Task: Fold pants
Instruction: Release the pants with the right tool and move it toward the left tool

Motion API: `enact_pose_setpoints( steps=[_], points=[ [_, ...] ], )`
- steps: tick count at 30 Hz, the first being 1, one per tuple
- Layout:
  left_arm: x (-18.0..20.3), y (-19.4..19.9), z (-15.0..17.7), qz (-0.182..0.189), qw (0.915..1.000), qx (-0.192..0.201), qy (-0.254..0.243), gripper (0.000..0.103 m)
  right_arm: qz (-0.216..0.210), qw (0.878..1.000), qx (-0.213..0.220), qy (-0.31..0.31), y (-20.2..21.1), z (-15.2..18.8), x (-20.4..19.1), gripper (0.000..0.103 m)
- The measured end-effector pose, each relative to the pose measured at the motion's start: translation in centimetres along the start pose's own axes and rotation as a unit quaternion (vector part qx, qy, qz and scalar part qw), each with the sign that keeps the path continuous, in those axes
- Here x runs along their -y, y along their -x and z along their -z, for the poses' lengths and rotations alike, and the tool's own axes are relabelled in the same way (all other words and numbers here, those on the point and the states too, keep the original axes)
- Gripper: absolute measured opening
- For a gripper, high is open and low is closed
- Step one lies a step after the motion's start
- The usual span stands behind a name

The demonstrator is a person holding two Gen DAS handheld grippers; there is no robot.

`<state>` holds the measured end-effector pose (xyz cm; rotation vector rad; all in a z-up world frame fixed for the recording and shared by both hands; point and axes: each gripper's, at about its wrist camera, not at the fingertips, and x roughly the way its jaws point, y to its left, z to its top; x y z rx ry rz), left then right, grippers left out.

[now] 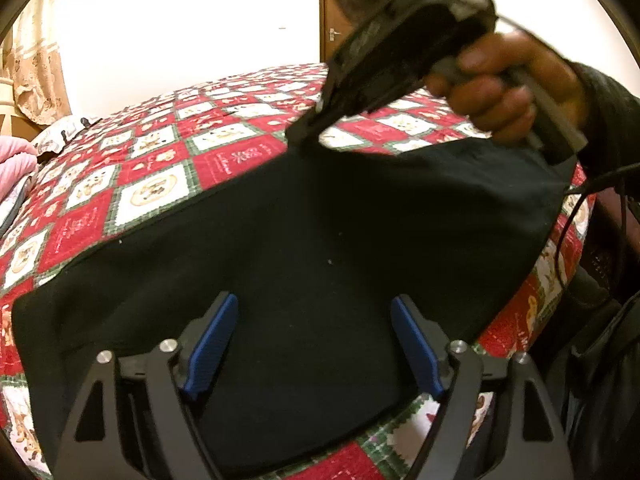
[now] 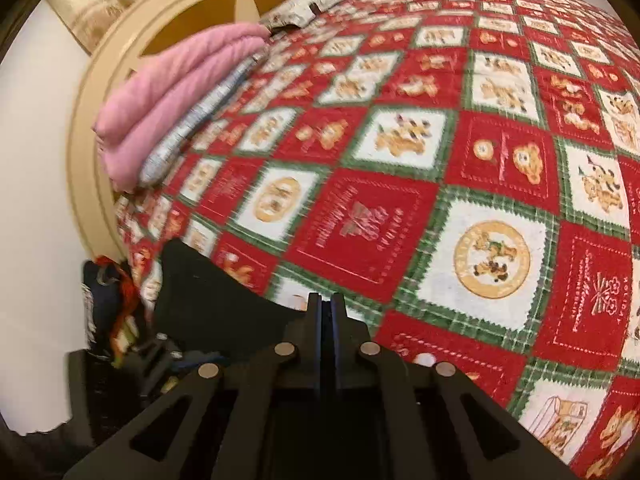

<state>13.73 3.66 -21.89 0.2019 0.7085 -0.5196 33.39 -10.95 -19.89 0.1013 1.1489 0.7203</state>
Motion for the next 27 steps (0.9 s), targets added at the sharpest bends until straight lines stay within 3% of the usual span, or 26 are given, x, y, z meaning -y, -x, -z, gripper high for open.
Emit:
enact_pose_setpoints(
  steps=[2,7,11,15,20,24,27],
  points=[
    [0.1,0.0,0.0,-0.002,1.0,-0.001,-0.003,0.082,0.009,1.0,-0.022,-0.007,-1.7,0.3,0.9,0.003],
    [0.0,0.3,-0.3,0.0,0.9999,-0.004,0.011,0.082,-0.012,1.0,0.0,-0.007,-0.9,0.6,1.3,0.006],
    [0.0,0.8,-0.9,0.014,0.9996,0.002,0.025,0.083,0.076,0.994,0.044,0.058,2.9,2.0,-0.2,0.007],
    [0.8,0.5,-0.7,0.025,0.9996,-0.006,0.014,0.083,0.043,0.995,0.05,0.078,6.2,5.3,-0.1,0.007],
    [2.0,0.0,-0.3,0.012,0.9997,-0.018,-0.014,0.091,0.109,0.991,-0.001,0.077,4.8,8.9,1.1,0.007],
    [2.2,-0.1,-0.2,0.007,0.9995,-0.023,-0.019,0.091,0.128,0.988,0.018,0.084,4.8,10.3,2.0,0.007],
    [2.4,-0.1,-0.3,0.002,0.9993,-0.029,-0.022,0.091,0.165,0.979,0.025,0.115,4.8,10.7,0.9,0.008]
  ],
)
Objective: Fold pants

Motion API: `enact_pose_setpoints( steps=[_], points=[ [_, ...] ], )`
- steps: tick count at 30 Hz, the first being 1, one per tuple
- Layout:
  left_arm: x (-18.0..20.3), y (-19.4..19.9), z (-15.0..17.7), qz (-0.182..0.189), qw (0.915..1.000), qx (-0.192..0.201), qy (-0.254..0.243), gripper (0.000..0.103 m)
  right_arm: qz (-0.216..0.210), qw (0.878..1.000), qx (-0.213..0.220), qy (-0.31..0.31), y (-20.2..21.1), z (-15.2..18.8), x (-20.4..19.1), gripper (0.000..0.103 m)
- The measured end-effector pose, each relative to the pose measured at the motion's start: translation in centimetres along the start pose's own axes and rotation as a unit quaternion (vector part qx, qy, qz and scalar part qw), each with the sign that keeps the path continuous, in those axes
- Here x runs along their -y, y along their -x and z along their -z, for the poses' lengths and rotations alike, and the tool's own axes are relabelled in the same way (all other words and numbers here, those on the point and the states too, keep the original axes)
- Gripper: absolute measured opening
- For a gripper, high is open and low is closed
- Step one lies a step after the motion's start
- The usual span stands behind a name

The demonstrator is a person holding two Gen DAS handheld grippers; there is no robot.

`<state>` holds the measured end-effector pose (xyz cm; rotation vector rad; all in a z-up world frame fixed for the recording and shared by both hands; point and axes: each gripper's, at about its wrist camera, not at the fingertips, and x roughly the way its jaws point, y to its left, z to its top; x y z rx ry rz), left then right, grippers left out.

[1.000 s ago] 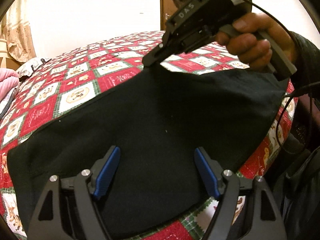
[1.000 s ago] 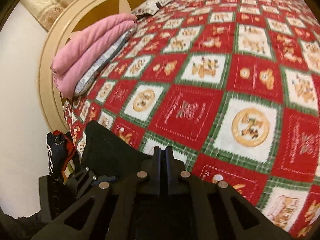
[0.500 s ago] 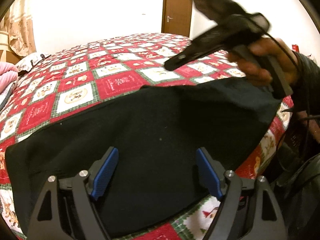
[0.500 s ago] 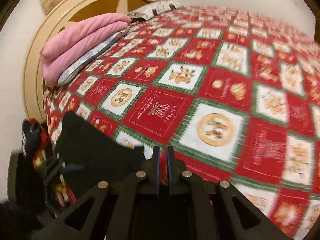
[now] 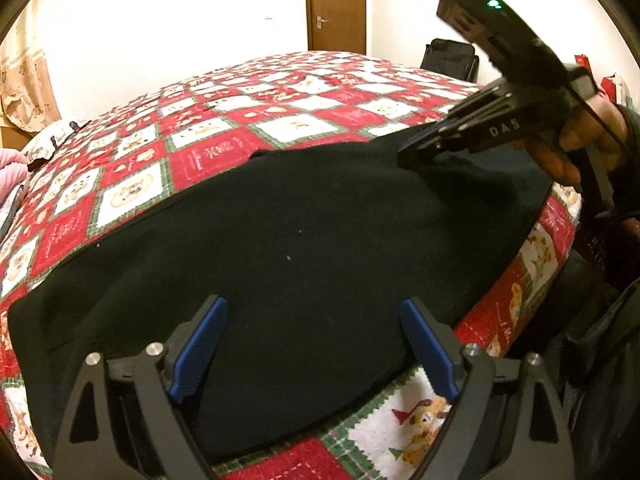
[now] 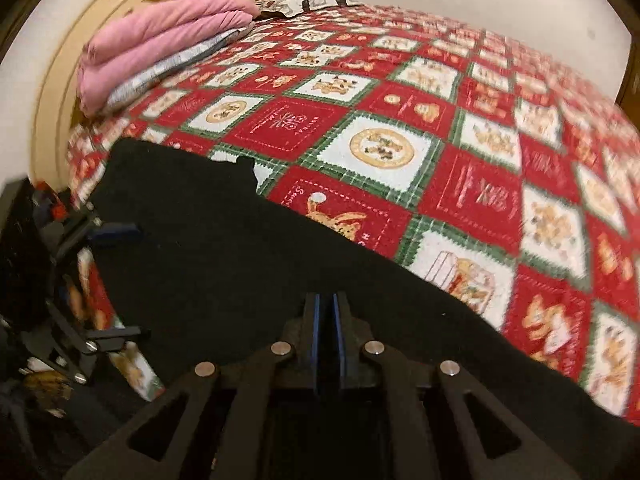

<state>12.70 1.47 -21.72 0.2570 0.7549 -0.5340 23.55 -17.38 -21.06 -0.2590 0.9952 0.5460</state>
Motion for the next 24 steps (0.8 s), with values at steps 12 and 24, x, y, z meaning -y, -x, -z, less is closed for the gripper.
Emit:
enact_pose_setpoints(
  steps=[12,24],
  points=[
    [1.0,0.2,-0.6,0.005,0.9999,-0.011,-0.003,0.091,0.097,0.995,0.012,-0.003,2.5,2.6,1.9,0.071],
    [2.1,-0.4,-2.9,0.006,0.9998,-0.01,-0.013,0.091,0.117,0.992,0.019,-0.053,4.4,5.9,6.1,0.075]
  ],
)
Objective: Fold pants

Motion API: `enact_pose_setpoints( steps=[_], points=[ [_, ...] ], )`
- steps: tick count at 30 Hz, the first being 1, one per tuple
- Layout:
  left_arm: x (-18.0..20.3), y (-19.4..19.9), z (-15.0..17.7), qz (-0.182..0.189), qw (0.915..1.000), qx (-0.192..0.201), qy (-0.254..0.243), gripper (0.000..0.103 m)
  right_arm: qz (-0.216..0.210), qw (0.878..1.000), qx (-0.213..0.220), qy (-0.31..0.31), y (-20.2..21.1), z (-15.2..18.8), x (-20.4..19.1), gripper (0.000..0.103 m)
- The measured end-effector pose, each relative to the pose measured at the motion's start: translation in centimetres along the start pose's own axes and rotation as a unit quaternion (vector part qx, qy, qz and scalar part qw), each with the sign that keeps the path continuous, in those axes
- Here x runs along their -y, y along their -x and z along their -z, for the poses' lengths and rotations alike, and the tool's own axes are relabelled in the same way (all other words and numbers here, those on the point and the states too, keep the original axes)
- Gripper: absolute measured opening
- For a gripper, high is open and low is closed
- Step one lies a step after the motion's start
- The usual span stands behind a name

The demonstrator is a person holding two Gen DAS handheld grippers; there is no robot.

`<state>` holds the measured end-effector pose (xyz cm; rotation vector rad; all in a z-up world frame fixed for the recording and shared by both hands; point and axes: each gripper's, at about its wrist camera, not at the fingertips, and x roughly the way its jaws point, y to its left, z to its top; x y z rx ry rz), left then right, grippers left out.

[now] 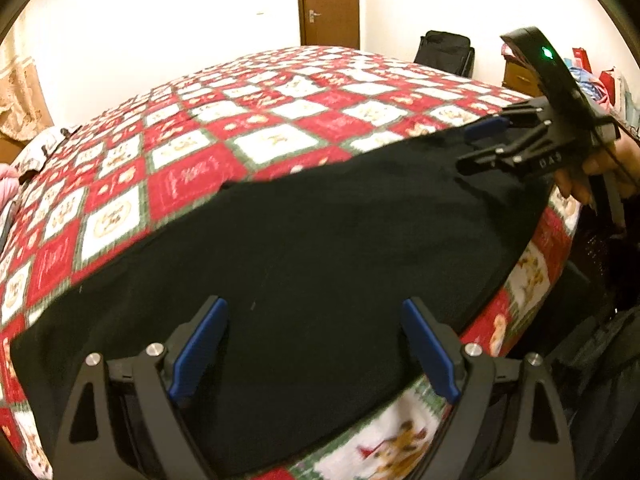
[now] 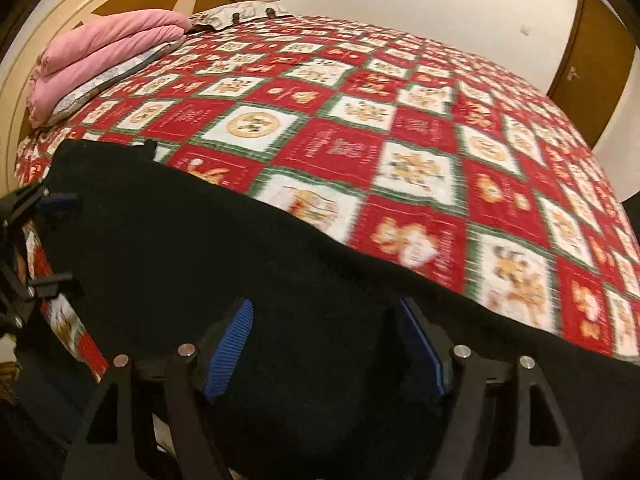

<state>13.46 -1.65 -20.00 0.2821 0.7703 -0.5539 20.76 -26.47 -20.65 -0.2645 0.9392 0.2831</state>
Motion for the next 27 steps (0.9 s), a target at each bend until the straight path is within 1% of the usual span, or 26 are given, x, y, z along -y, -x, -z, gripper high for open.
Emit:
enact_pose_setpoints(
  steps=[2,4,6,8,9,11,12,13,16,19,22,25,27],
  points=[
    [0.6,-0.2,-1.0,0.006,0.9999,0.005,-0.009,0.091,0.019,1.0,0.005,-0.006,1.1,0.6,1.1,0.075],
    [1.3,-0.7,-1.9,0.013,0.9997,0.009,-0.018,0.091,0.038,0.999,0.016,-0.028,2.7,1.5,3.3,0.075],
    [2.0,-1.2,-2.7,0.019,0.9994,0.013,-0.025,0.091,0.043,0.997,0.028,-0.063,4.6,2.7,5.7,0.075],
    [2.4,-1.6,-3.2,0.027,0.9992,0.016,-0.025,0.091,0.041,0.99,0.046,-0.123,7.0,4.5,9.2,0.075],
    [2.7,-1.8,-3.3,0.029,0.9991,0.016,-0.025,0.091,0.031,0.982,0.062,-0.175,8.7,6.1,11.9,0.075],
    [3.0,-2.0,-3.4,0.033,0.999,0.018,-0.024,0.091,0.026,0.965,0.084,-0.247,10.9,8.6,15.5,0.075],
    [3.1,-2.1,-3.4,0.036,0.9989,0.018,-0.022,0.091,0.029,0.952,0.095,-0.288,12.2,10.3,17.6,0.075],
    [3.2,-2.1,-3.3,0.038,0.9989,0.017,-0.021,0.091,0.043,0.937,0.107,-0.331,13.7,12.5,20.0,0.075],
    [3.4,-2.3,-2.9,0.033,0.9992,0.01,-0.022,0.091,0.071,0.911,0.132,-0.385,16.5,16.1,23.3,0.075],
    [2.9,-2.4,-2.7,0.027,0.9995,0.007,-0.01,0.091,0.084,0.893,0.151,-0.415,18.3,18.4,25.4,0.075],
    [2.4,-2.4,-2.4,0.025,0.9997,0.005,0.004,0.091,0.074,0.879,0.157,-0.444,18.3,19.8,26.8,0.075],
    [2.3,-2.2,-2.2,0.021,0.9997,0.004,0.007,0.091,0.08,0.87,0.161,-0.459,17.5,20.6,27.6,0.075],
    [2.2,-2.1,-2.2,0.019,0.9998,0.005,0.006,0.091,0.067,0.87,0.182,-0.454,17.1,20.6,28.0,0.075]
  ],
)
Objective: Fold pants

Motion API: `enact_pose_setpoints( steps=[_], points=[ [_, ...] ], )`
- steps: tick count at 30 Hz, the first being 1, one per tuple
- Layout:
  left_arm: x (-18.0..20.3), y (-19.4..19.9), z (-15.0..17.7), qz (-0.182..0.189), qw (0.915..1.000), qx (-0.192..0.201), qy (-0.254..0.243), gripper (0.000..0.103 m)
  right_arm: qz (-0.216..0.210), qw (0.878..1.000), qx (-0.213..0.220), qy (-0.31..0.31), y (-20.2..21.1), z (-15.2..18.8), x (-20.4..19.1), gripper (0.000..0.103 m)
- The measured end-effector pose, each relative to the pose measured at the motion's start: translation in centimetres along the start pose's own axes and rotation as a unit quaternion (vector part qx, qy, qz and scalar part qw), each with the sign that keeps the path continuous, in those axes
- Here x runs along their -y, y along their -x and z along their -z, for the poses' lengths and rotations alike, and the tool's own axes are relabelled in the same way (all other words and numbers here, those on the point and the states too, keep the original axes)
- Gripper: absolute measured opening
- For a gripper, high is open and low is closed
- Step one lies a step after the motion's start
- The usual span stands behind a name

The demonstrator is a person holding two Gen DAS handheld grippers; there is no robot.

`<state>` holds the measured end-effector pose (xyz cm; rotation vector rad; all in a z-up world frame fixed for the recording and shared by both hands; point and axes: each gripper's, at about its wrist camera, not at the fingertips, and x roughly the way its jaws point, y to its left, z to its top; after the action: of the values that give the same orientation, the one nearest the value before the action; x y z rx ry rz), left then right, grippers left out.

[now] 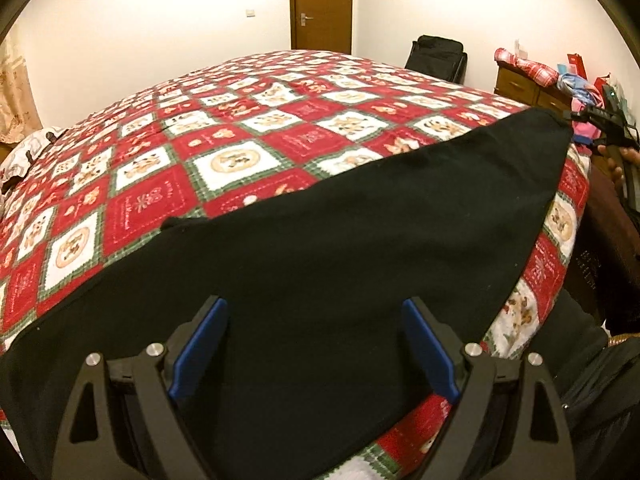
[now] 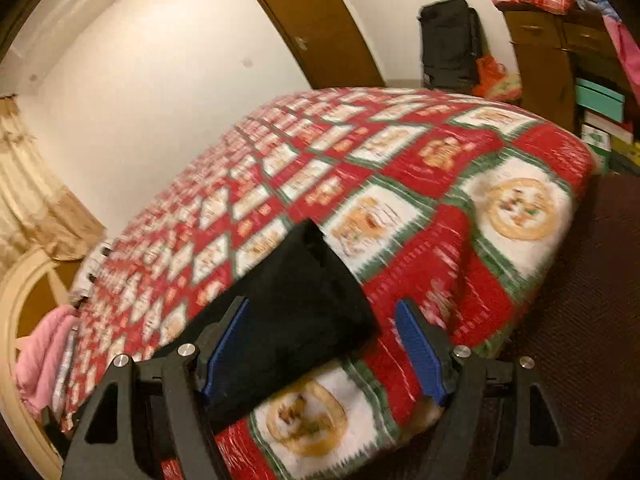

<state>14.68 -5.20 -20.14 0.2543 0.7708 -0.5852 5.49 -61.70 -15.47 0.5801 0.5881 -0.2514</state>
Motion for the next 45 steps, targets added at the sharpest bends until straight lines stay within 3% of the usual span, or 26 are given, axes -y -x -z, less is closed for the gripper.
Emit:
enact_pose_setpoints(
  steps=[4,6,8,10,12,14,17,20,25,31,40,45],
  points=[
    [-0.3,-0.1,0.2,-0.003,1.0,-0.003,0.006,0.091,-0.017,1.0,0.002,-0.006,-1.1,-0.3,0.1,0.074],
    [-0.4,-0.2,0.3,-0.002,0.9999,-0.005,0.009,0.091,-0.042,0.999,-0.005,-0.012,-1.3,-0.3,-0.1,0.067],
    [-0.4,-0.2,0.4,-0.002,1.0,-0.005,0.008,0.091,-0.035,0.999,-0.015,0.003,-1.8,-0.2,-0.6,0.063],
    [-0.3,-0.2,0.4,-0.003,1.0,-0.005,0.005,0.091,-0.018,0.999,-0.019,0.019,-2.4,-0.1,-0.7,0.05],
    [-0.2,-0.1,0.4,-0.002,1.0,-0.005,0.005,0.091,-0.023,1.0,-0.022,0.0,-2.7,-0.3,0.2,0.026],
    [-0.3,0.2,0.4,-0.002,1.0,-0.001,0.004,0.091,-0.042,0.999,-0.022,-0.021,-2.5,-0.6,0.9,0.016],
    [-0.6,0.3,0.3,-0.005,1.0,-0.001,0.007,0.091,-0.051,0.998,-0.004,0.019,-1.0,-0.5,-1.2,0.014],
    [-0.9,0.3,0.3,-0.007,0.9999,-0.001,0.012,0.091,-0.083,0.992,0.013,0.094,0.8,-0.1,-6.3,0.013],
    [-1.0,0.7,0.3,-0.01,0.9999,0.004,0.011,0.091,-0.135,0.958,-0.001,0.253,1.6,2.9,-18.3,0.013],
    [-2.1,1.5,0.4,-0.016,0.9996,0.012,0.021,0.091,-0.196,0.914,-0.063,0.351,-1.5,9.7,-28.1,0.013],
    [-3.4,1.6,0.6,-0.017,0.999,0.015,0.04,0.091,-0.197,0.865,-0.153,0.435,-7.8,20.3,-33.8,0.013],
    [-2.9,1.5,0.6,0.0,0.9989,0.014,0.045,0.091,-0.182,0.855,-0.161,0.458,-9.3,22.4,-34.4,0.014]
  ],
)
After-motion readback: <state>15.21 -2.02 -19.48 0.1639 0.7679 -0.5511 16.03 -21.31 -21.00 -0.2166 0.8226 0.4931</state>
